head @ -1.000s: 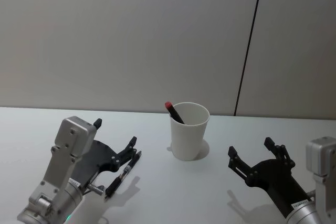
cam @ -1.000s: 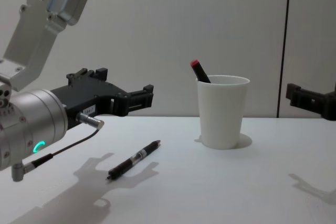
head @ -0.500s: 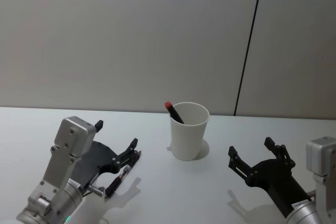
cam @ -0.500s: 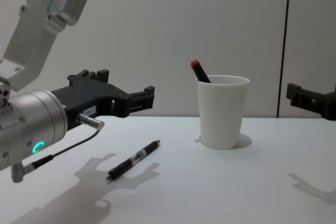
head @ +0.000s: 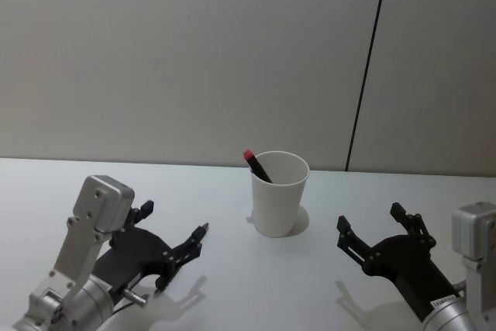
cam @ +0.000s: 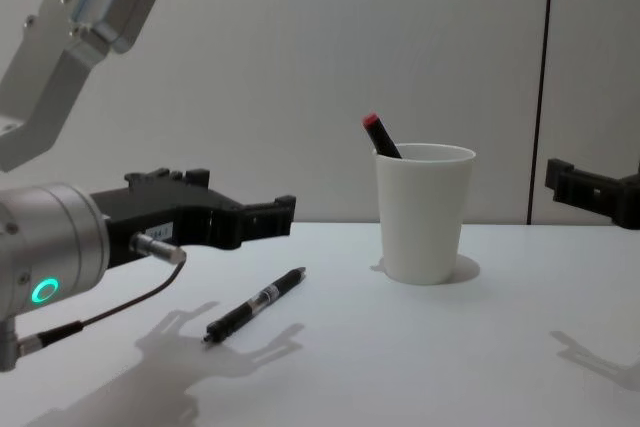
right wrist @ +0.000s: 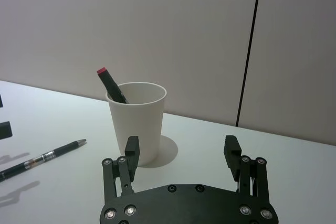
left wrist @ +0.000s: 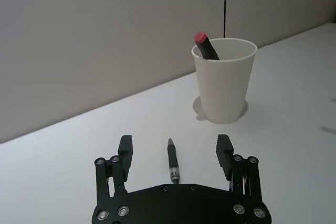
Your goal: Place the pen into the pen holder.
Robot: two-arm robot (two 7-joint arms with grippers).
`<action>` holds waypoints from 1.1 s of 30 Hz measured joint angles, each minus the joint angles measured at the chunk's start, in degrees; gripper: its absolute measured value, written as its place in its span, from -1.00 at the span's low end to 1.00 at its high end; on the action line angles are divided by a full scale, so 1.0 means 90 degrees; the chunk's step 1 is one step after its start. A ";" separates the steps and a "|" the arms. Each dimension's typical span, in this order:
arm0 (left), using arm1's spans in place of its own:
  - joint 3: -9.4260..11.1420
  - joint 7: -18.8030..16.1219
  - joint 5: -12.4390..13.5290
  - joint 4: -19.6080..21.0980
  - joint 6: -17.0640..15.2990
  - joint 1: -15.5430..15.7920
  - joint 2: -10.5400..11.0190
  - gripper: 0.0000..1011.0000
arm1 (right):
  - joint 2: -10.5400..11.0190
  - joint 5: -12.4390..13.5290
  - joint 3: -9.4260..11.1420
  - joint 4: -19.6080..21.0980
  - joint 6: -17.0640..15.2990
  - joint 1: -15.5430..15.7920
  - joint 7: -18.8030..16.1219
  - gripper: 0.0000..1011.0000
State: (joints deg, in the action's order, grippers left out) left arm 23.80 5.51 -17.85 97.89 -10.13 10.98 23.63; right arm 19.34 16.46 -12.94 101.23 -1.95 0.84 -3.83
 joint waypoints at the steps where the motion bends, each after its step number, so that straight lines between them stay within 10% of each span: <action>1: -0.0020 0.0012 -0.0029 0.0041 -0.0059 -0.0025 0.0014 0.98 | 0.0000 0.0000 0.0000 -0.0001 0.0000 0.0000 0.0000 0.98; 33: -0.0313 0.0524 -0.0789 0.0162 -0.2220 0.0170 0.0154 0.98 | 0.0000 0.0000 0.0000 -0.0001 0.0000 -0.0001 0.0000 0.98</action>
State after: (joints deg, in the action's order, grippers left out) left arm 20.99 10.23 -24.95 99.34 -30.11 12.51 25.01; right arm 19.34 16.47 -12.94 101.23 -1.95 0.84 -3.83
